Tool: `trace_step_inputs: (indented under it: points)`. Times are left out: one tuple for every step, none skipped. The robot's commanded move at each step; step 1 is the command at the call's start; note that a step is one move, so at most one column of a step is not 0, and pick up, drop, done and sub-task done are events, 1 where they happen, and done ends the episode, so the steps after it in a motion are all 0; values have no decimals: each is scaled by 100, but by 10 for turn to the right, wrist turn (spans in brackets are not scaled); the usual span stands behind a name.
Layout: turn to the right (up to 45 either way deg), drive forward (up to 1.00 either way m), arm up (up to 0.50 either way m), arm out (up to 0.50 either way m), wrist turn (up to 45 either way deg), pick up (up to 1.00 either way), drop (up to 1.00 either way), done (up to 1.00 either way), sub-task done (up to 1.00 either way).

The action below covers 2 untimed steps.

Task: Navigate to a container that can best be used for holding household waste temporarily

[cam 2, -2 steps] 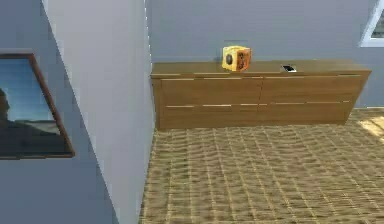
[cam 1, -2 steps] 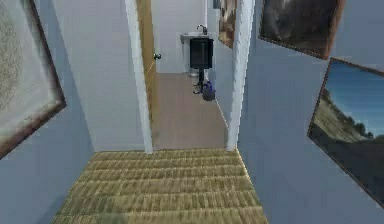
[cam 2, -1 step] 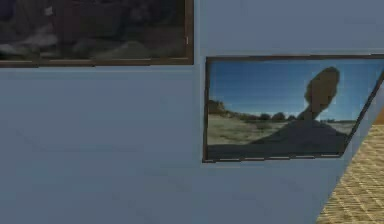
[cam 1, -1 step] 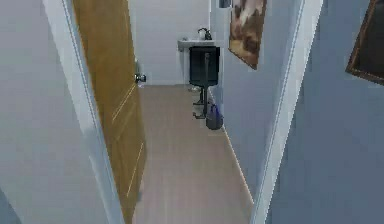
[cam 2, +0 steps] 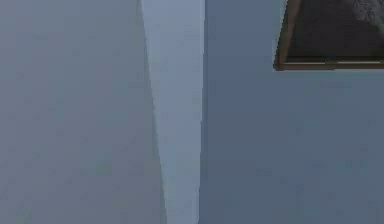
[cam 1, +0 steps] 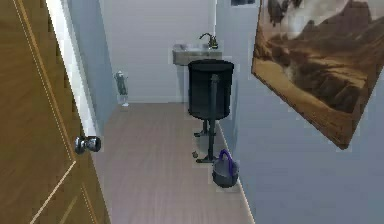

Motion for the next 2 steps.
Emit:
trace_step_inputs:
  points:
    - [0,100,0,0,0,0,0,0,0]
    - [90,0,0,0,0,0,0,0,0]
